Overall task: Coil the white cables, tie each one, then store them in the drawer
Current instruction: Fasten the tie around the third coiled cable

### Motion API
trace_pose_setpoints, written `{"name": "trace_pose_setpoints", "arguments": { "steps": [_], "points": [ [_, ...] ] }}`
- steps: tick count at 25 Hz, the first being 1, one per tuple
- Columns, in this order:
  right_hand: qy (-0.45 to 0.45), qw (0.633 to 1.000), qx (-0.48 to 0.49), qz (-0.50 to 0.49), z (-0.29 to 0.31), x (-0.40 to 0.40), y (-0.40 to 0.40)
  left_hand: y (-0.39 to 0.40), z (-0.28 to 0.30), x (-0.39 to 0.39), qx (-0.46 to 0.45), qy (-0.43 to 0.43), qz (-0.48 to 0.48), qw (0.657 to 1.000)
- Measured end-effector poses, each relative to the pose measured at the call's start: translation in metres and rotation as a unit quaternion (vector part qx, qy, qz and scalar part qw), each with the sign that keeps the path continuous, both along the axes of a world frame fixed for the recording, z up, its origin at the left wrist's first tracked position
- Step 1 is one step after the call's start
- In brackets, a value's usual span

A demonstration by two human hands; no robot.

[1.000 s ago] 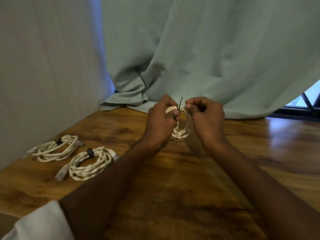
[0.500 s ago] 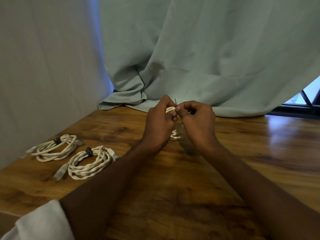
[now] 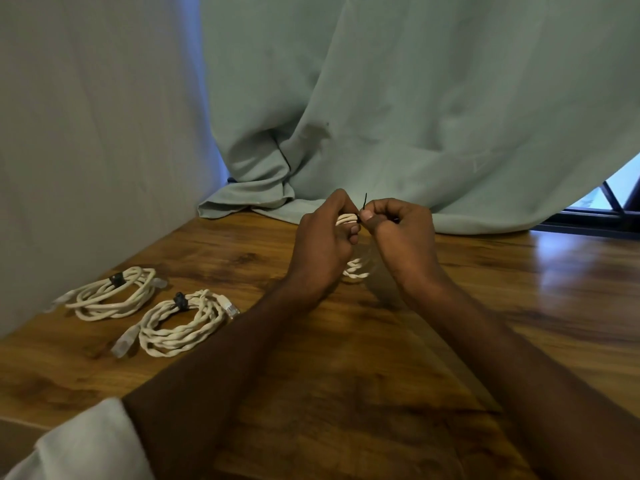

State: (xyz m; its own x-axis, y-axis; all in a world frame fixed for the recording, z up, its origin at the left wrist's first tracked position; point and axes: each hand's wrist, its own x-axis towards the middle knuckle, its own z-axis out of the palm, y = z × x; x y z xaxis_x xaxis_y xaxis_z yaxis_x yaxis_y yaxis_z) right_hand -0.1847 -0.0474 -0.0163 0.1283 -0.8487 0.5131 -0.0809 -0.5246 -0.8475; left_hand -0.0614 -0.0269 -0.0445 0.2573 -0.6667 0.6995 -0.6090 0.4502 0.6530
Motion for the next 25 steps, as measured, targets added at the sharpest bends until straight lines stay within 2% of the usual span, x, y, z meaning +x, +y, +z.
{"name": "trace_pose_setpoints", "arguments": {
  "steps": [3,6,8,10,12,13,15,17,19,21,25],
  "points": [
    [0.086,0.995,-0.048,-0.035,-0.006,0.001,-0.009,-0.004,0.003,0.003,0.049,0.152,-0.056,0.986],
    [0.141,0.978,-0.118,-0.100,-0.013,0.001,-0.016,-0.011,0.010,0.003,0.112,0.317,-0.131,0.933],
    [0.132,0.978,-0.133,-0.094,-0.016,0.001,-0.017,-0.011,0.011,0.003,0.127,0.368,-0.141,0.910],
    [0.140,0.976,-0.135,-0.100,-0.015,0.000,-0.018,-0.010,0.011,0.002,0.131,0.378,-0.143,0.905],
    [0.126,0.981,-0.118,-0.091,-0.014,-0.001,-0.021,-0.008,0.011,-0.001,0.125,0.348,-0.130,0.920],
    [0.109,0.985,-0.103,-0.083,-0.013,0.000,-0.021,-0.007,0.010,-0.003,0.114,0.307,-0.112,0.938],
    [0.062,0.994,-0.065,-0.067,-0.008,0.002,-0.019,-0.003,0.009,-0.004,0.068,0.177,-0.067,0.980],
    [-0.007,0.998,-0.022,-0.054,-0.001,0.003,-0.012,0.001,0.009,-0.004,0.017,0.034,-0.037,0.999],
    [-0.097,0.994,0.043,-0.005,0.004,0.002,-0.008,0.003,0.010,-0.006,-0.017,-0.076,-0.018,0.997],
    [-0.161,0.978,0.112,0.065,0.006,0.002,-0.002,0.003,0.011,-0.006,-0.029,-0.121,-0.001,0.992],
    [-0.170,0.975,0.129,0.065,0.006,0.005,0.003,0.000,0.005,-0.002,-0.026,-0.154,0.037,0.987]
  ]
}}
